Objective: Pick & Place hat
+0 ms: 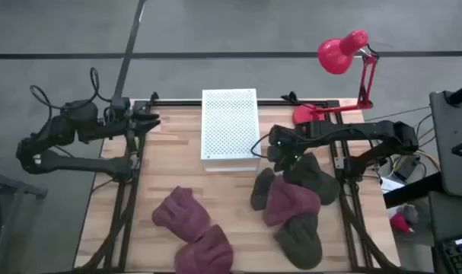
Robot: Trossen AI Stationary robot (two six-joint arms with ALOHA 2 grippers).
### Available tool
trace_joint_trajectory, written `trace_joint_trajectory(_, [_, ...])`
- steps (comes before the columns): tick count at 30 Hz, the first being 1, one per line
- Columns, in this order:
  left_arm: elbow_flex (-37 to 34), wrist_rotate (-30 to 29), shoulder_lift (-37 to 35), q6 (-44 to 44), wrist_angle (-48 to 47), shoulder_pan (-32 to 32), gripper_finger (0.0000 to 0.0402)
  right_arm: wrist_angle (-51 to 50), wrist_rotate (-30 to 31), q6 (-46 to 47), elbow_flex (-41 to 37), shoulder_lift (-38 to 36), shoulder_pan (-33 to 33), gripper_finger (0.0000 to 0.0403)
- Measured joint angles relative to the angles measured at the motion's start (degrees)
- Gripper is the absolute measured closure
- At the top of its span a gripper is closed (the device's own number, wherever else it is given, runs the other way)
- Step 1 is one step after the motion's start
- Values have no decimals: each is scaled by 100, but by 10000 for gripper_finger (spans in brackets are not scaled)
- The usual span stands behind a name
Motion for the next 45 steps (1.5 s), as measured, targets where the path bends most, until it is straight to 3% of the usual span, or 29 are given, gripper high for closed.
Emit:
trace_joint_trajectory(5, [-87, 30, 4, -65, 2, 0, 289, -103, -111, -135, -4, 185, 1, 352])
trace_joint_trajectory(16, [-116, 141, 11, -159, 6, 0, 289, -79, -99, -632, 36, 422, 2, 276])
trace_joint_trajectory(24, [-116, 141, 11, -199, 6, 0, 289, -60, -103, -1068, -227, 428, 0, 257])
trace_joint_trajectory(40, [-116, 159, 11, -339, 6, 0, 289, 794, -658, -1001, -1147, 428, 0, 283])
trace_joint_trajectory(45, [-194, 169, 12, -375, 3, -1, 289, 760, -1147, -899, -1180, 428, 4, 327])
